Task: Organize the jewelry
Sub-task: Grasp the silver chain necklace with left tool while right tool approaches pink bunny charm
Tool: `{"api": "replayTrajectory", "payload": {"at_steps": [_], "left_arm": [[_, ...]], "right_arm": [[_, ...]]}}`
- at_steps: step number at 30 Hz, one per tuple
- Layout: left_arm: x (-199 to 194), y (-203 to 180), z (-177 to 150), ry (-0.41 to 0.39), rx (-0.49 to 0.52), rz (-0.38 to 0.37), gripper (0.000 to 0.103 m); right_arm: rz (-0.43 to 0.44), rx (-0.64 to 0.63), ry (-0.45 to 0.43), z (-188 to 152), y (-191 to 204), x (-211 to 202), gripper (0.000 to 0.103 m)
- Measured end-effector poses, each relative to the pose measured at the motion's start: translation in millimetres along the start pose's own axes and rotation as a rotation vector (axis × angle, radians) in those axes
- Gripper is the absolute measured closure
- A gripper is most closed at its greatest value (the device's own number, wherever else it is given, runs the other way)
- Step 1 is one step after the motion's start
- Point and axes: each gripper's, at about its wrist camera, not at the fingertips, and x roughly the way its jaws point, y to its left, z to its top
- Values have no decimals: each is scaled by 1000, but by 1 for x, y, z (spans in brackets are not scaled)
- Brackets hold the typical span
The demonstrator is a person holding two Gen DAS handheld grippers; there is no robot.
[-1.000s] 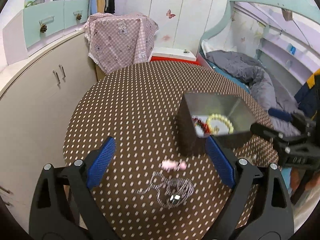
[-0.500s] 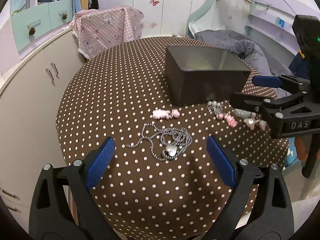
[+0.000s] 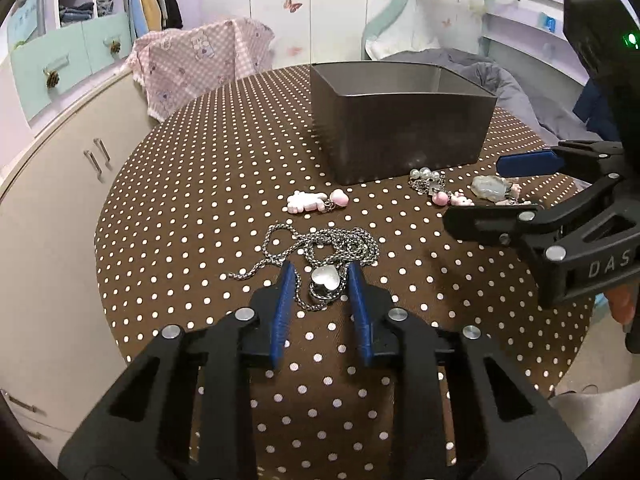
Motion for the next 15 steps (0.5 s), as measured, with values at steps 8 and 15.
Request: {"api": "replayTrajectory", "payload": {"at_steps": [8, 15], "left_arm": [[-3, 16, -1, -4, -125, -57, 87], [-4, 40, 0, -55, -235, -54, 87]], "right_arm": [[39, -46, -28, 6, 19, 1, 9], [115, -91, -65, 20, 33, 9, 22]]}}
